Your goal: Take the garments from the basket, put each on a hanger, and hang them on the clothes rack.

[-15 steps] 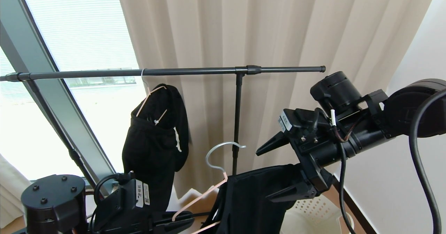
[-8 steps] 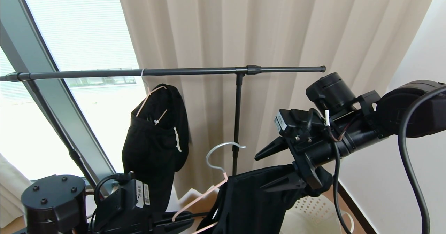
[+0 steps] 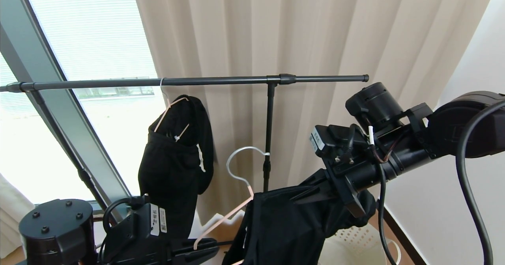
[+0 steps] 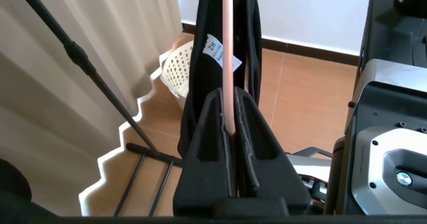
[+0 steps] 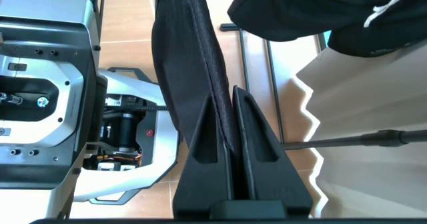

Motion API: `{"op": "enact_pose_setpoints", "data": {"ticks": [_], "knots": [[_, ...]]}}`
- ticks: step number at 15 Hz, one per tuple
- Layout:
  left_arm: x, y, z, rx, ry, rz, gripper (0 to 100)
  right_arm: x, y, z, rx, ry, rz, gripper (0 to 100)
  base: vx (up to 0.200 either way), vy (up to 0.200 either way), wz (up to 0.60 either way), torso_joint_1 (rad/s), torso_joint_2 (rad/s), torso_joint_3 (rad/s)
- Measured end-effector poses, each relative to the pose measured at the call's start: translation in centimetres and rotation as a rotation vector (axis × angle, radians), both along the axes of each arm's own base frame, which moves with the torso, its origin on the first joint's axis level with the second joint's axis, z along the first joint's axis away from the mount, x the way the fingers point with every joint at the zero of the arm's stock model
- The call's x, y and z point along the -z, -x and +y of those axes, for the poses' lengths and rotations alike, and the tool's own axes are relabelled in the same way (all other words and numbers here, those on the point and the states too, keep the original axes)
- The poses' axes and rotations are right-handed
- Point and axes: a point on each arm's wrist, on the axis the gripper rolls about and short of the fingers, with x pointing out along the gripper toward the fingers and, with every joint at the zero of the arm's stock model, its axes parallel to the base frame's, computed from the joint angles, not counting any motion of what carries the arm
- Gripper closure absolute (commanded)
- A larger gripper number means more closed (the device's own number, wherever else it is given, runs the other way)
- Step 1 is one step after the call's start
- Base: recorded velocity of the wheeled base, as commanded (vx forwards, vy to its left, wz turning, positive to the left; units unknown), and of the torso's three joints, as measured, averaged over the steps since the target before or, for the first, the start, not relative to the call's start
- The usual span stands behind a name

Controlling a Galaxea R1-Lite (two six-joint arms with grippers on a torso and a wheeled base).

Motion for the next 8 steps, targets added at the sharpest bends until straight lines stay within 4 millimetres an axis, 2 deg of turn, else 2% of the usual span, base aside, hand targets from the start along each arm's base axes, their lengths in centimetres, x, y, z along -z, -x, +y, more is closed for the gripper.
{"op": "enact_pose_setpoints", "data": {"ticks": [6, 7, 8], "knots": [[-0.09, 0.04, -0.01, 0.002, 0.010, -0.016, 100, -0.73, 0.76, -0.41, 0.001, -0.009, -0.016, 100, 0.000, 0.000, 0.00, 0.000, 0.00, 0.000], [-0.19, 0.04, -0.03, 0.004, 0.018, -0.030, 0, -0.87, 0.91, -0.49, 0.001, -0.011, -0.020, 100, 0.000, 0.000, 0.00, 0.000, 0.00, 0.000], [-0.32, -0.03, -0.07, 0.003, 0.031, -0.050, 0, -1.00, 1.02, -0.56, 0.001, -0.012, -0.023, 100, 0.000, 0.000, 0.00, 0.000, 0.00, 0.000]]}}
